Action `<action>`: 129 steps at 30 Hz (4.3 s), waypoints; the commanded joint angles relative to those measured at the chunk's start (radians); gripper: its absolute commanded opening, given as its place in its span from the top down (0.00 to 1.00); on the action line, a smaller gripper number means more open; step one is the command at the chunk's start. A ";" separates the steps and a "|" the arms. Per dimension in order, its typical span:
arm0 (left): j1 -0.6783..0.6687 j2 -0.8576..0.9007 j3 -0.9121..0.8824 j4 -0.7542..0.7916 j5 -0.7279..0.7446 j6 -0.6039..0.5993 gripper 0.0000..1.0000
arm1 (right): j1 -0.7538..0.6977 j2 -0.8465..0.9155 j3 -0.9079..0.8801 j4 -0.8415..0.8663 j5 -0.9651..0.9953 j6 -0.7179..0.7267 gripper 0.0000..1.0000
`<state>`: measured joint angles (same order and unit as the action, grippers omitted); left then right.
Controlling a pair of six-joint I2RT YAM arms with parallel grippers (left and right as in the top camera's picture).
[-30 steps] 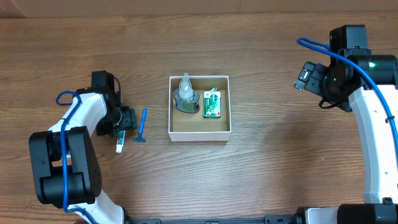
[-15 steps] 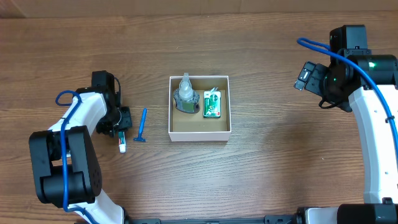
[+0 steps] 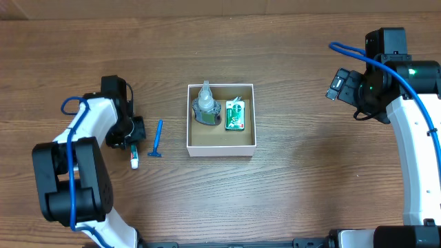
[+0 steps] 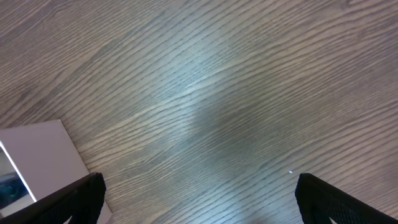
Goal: Pack container
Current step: 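Reach the left gripper down and grasp the teal toothpaste tube, then lower the toothpaste tube into the box and open the left gripper, then grasp the blue razor by its handle with the left gripper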
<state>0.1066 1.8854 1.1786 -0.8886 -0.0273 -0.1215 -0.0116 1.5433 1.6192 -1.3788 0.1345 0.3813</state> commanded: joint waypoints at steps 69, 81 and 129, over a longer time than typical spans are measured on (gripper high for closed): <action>-0.214 -0.221 0.378 -0.353 0.060 -0.019 0.22 | -0.180 0.005 -0.003 0.011 -0.140 0.004 0.00; -0.205 -0.185 -0.010 -0.001 0.058 0.000 0.07 | -0.180 0.005 -0.003 0.011 -0.163 0.003 0.00; -0.205 0.063 -0.029 0.110 0.017 0.010 0.96 | -0.180 0.005 -0.003 0.000 -0.163 0.003 0.00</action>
<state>-0.1028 1.8988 1.1584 -0.7658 -0.0212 -0.1207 -0.1917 1.5440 1.6154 -1.3811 -0.0231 0.3817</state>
